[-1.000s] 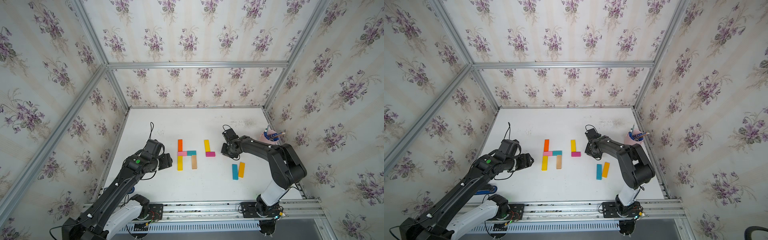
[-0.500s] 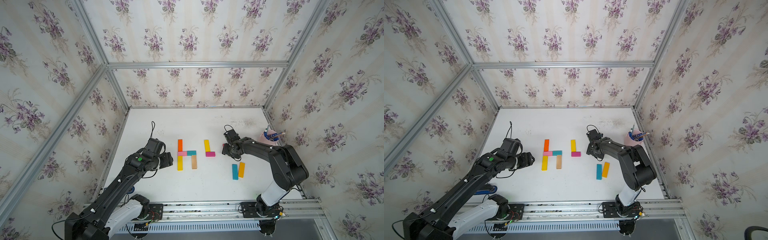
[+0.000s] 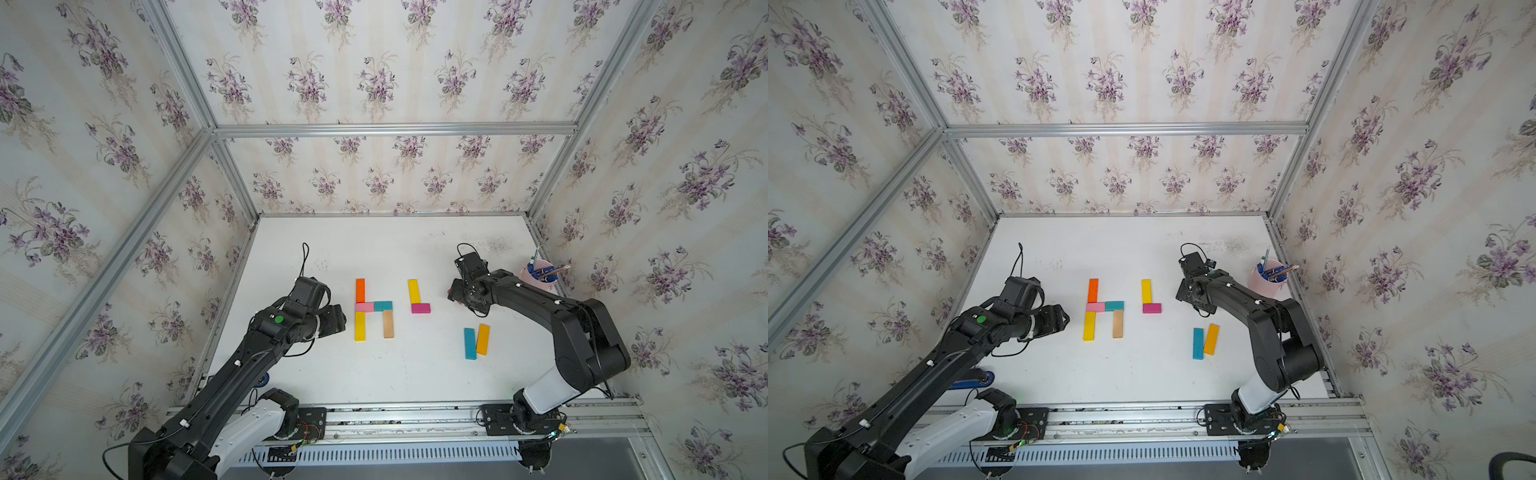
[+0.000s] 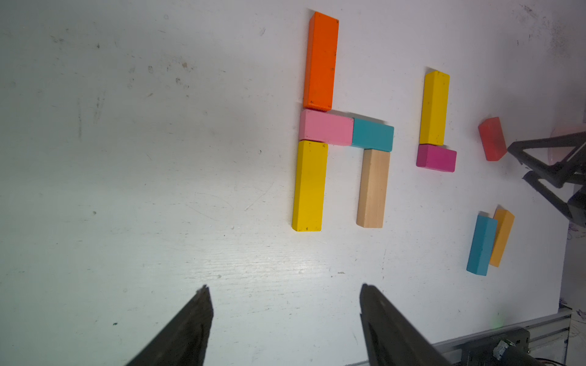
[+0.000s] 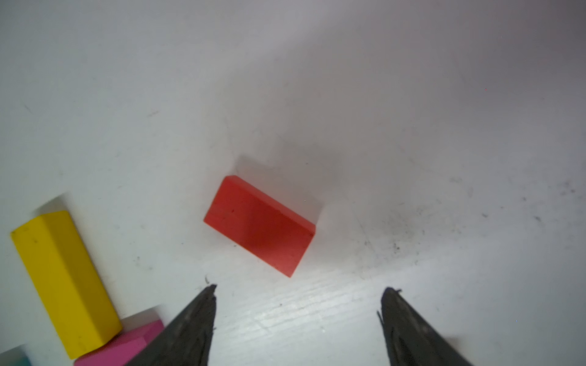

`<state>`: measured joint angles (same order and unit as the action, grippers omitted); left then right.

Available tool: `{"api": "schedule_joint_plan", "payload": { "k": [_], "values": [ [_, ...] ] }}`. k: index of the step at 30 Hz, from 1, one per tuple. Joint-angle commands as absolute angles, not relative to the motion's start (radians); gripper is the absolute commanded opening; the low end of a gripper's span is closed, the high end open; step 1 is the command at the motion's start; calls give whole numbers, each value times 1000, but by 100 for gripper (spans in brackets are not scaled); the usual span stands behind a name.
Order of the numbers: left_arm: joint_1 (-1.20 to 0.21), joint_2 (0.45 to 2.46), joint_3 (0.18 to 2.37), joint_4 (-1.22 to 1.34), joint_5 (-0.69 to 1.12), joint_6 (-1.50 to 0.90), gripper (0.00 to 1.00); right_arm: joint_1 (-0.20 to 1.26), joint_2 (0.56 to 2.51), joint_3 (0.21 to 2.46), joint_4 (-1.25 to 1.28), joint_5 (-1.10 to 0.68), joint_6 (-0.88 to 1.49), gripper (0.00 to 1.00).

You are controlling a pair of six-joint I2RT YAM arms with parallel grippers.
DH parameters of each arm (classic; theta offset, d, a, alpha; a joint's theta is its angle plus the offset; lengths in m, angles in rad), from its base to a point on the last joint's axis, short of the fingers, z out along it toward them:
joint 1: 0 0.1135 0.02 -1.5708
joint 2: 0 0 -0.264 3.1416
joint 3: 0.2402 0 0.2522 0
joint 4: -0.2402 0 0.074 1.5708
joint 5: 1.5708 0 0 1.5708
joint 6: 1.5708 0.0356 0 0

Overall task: Assemble the letter h with building blocks
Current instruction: Pick up the building block from the center of the board.

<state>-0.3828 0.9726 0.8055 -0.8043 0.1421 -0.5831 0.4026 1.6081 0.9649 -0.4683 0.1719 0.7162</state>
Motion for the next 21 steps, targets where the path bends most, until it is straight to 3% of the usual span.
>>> {"api": "schedule_joint_plan", "payload": {
  "k": [1, 10, 21],
  "values": [
    [-381, 976, 801, -776, 147, -571, 76, 403, 1646, 1017, -443, 135, 780, 87],
    [-371, 946, 788, -801, 132, -551, 76, 393, 1897, 1261, -602, 207, 926, 86],
    [-357, 950, 781, -787, 149, -543, 76, 392, 1893, 1192, -582, 206, 943, 84]
  ]
}}
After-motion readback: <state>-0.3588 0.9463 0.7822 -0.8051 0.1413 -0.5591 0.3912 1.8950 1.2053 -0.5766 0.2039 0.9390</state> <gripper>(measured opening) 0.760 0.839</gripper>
